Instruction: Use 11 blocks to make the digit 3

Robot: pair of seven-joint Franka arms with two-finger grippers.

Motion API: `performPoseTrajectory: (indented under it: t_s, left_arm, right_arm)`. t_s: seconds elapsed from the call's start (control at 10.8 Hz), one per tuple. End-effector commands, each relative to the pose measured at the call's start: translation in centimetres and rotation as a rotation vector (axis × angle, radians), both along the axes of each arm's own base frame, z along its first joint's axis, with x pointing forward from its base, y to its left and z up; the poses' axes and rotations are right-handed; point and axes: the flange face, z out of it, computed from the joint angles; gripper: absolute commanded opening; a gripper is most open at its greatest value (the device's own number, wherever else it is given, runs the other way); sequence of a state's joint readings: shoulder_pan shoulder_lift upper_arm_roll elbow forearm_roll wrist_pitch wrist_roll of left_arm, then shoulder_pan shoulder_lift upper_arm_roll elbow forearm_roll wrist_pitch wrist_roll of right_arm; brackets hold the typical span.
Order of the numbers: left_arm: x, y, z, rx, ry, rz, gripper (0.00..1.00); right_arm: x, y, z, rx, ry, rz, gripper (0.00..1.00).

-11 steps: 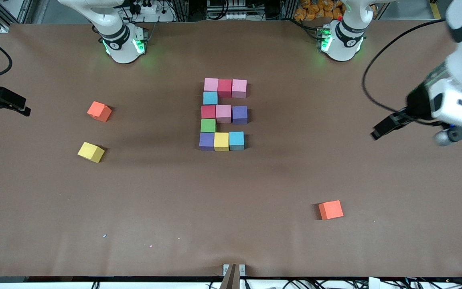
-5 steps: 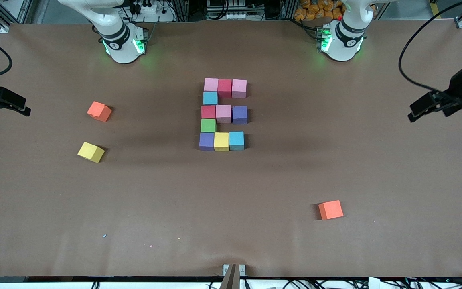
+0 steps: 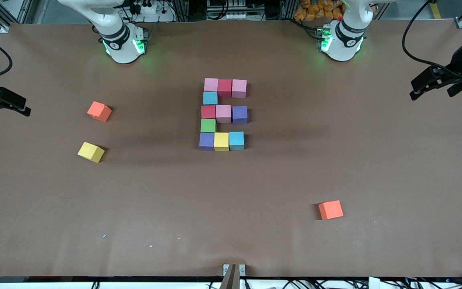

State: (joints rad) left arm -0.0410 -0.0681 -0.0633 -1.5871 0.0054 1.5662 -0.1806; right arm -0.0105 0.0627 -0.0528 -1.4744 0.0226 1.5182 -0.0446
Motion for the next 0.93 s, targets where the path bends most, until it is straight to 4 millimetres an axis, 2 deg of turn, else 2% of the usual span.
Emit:
performPoseTrajectory:
  t_s: [0.0,0.19,0.37,0.65,0.83]
  left_arm:
    - [-0.1,-1.0,-0.7,0.026,0.014,-0.041,1.0]
    - [0.8,-2.1,-1.6,0.039,0.022,-0.047,1.0]
    - [1.1,-1.3,-1.2,0.056,0.01,-0.047,1.0]
    - [1.0,-1.5,-0.9,0.049,0.006,-0.037,1.0]
    - [1.0,-1.2,0.0,0.044,-0.01,-0.028,1.0]
  right_arm:
    - [0.1,0.1,0.2,-0.005,-0.003,-0.004,1.0]
    - [0.1,0.1,0.2,-0.005,-0.003,-0.004,1.0]
    - [0.1,0.1,0.2,-0.005,-0.003,-0.004,1.0]
    - [0.1,0.0,0.3,-0.005,-0.006,-0.006,1.0]
    - [0.1,0.0,0.4,-0.004,-0.008,-0.006,1.0]
